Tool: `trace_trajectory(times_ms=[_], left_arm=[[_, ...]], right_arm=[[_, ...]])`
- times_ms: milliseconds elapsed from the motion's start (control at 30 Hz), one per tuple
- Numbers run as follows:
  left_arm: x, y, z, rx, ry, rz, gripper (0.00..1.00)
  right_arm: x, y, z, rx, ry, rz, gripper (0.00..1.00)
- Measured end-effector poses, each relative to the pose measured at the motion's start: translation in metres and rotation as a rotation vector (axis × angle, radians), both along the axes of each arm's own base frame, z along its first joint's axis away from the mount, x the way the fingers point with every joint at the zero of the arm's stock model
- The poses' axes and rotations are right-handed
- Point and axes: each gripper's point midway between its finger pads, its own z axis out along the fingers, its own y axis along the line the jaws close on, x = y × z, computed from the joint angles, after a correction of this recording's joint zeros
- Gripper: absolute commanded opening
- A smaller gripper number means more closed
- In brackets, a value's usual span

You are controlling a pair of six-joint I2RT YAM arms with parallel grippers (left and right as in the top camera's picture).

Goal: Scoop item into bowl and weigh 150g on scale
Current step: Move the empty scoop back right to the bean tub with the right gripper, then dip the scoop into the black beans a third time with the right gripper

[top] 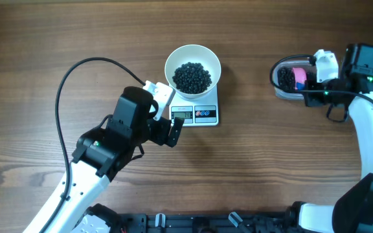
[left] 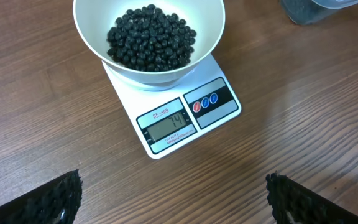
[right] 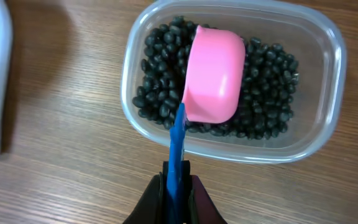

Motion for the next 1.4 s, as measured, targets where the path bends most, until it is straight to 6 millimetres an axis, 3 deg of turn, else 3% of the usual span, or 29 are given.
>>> trace_trajectory(times_ms=[200, 600, 800, 1033, 1400], left_arm=[[0.000, 0.000, 0.000, 0.000, 0.000, 0.000, 1.00], [0.000, 0.000, 0.000, 0.000, 0.000, 0.000, 1.00], [0.000, 0.000, 0.000, 0.000, 0.000, 0.000, 1.00], [0.000, 0.000, 0.000, 0.000, 0.000, 0.000, 1.00], [0.000, 0.000, 0.000, 0.000, 0.000, 0.000, 1.00]], right_arm=[[-0.007, 0.000, 0.003, 0.111, -0.001, 0.003, 0.04], [-0.009, 0.004, 0.004, 0.131, -0.003, 0.027, 0.04], [-0.008, 0.007, -0.010, 0.204, 0.034, 0.028, 0.04], [-0.010, -0.022, -0.008, 0.376, 0.006, -0.108, 0.04], [-0.008, -0.017, -0.003, 0.451, 0.002, -0.138, 0.04]])
